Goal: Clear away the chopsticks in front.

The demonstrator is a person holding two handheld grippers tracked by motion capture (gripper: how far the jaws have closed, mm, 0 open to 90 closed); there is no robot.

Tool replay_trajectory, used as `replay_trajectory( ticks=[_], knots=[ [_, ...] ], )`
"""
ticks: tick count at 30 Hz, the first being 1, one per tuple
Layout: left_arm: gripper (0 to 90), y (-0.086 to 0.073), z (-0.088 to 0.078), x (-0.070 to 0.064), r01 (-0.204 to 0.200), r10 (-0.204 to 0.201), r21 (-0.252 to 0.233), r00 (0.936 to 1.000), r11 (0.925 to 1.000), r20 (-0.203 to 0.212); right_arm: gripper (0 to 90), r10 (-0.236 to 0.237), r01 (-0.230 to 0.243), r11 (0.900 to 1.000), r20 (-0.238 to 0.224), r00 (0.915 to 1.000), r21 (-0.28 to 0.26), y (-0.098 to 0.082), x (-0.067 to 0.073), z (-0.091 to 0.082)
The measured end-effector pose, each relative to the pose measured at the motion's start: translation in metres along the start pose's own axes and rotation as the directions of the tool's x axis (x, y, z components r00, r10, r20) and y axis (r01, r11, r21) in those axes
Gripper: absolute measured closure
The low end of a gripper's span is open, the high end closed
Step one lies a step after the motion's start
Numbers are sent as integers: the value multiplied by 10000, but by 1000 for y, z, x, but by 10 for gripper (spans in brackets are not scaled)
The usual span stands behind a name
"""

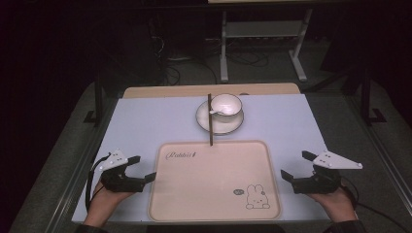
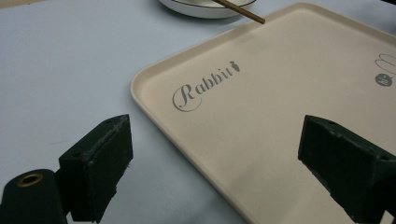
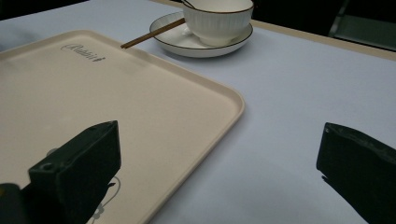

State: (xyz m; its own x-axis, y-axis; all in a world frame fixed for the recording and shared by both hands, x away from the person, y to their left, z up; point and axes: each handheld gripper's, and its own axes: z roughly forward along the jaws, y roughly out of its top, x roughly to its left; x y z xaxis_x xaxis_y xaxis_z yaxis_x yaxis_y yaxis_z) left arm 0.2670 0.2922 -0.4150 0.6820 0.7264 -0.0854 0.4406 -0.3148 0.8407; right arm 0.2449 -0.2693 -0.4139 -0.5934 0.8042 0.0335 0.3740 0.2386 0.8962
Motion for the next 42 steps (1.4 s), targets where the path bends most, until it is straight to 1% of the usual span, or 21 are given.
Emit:
replay_trajectory(
  ticks=[2, 5, 6, 7, 8, 9, 10, 13, 16, 21, 25, 26, 29, 33, 34, 40, 41, 42],
  knots=[
    [94, 4, 3, 0, 36, -36, 9, 10000, 10000, 30, 0, -4, 4, 10000, 14, 10000, 13, 0, 0, 0],
    [93, 8, 6, 0, -30, 30, 4, 10000, 10000, 47, 0, 4, -4, 10000, 3, 10000, -3, 0, 0, 0],
    [94, 11, 8, 0, 13, -13, -26, 10000, 10000, 80, 0, 7, -7, 10000, -26, 10000, 22, 1, 0, 0],
    [94, 11, 8, 0, 13, -13, -26, 10000, 10000, 80, 0, 7, -7, 10000, -26, 10000, 22, 1, 0, 0],
    [94, 15, 11, 0, 98, -98, -13, 9999, 10000, 92, 0, -66, 66, 10000, -61, 10000, -7, 1, 0, 1],
    [96, 15, 11, 0, 98, -98, -13, 9999, 10000, 92, 0, -52, 52, 10000, -72, 10000, -3, 2, 0, 2],
    [96, 19, 14, 1, 146, -147, 106, 9998, 9998, 110, 0, -45, 45, 10000, -70, 10000, -4, 2, 0, 2],
    [96, 25, 19, 1, 36, -37, 216, 10000, 9998, 64, 0, -138, 139, 9999, -84, 9999, 103, 1, 0, 3],
    [96, 29, 23, 0, -53, 52, 279, 10000, 9996, 44, 0, -106, 106, 9999, -91, 9999, 19, 2, 0, 2],
    [96, 35, 28, -1, -89, 86, 280, 9999, 9996, 110, 0, -133, 133, 9999, -67, 9999, -18, 1, 0, 1],
    [96, 45, 36, -2, -39, 36, 221, 9999, 9997, 129, 0, -94, 93, 9999, -37, 9999, -102, 2, 0, 0],
    [96, 45, 36, -2, -39, 36, 221, 9999, 9997, 129, 0, -98, 97, 9999, -38, 9999, -79, 2, 0, 0],
    [96, 52, 44, -1, -5, 2, 224, 9999, 9997, 154, 0, -155, 155, 9999, -59, 9999, -47, 2, 0, 1],
    [96, 58, 49, -2, 0, -5, 225, 9998, 9997, 193, 0, -144, 144, 9999, -74, 9999, -66, 2, 0, 1],
    [96, 62, 53, -2, -3, -3, 278, 9998, 9996, 218, 0, -150, 149, 9999, -94, 9998, -56, 2, 0, 1],
    [96, 75, 66, -5, -24, 14, 316, 9995, 9995, 311, 0, -179, 178, 9998, -126, 9998, -70, 3, 0, 1],
    [96, 75, 66, -5, -24, 14, 316, 9995, 9995, 311, 0, -180, 179, 9998, -123, 9998, -66, 3, 0, 1],
    [96, 80, 71, -6, -50, 37, 369, 9994, 9993, 347, 0, -167, 166, 9998, -127, 9998, -56, 3, 0, 1]
  ],
)
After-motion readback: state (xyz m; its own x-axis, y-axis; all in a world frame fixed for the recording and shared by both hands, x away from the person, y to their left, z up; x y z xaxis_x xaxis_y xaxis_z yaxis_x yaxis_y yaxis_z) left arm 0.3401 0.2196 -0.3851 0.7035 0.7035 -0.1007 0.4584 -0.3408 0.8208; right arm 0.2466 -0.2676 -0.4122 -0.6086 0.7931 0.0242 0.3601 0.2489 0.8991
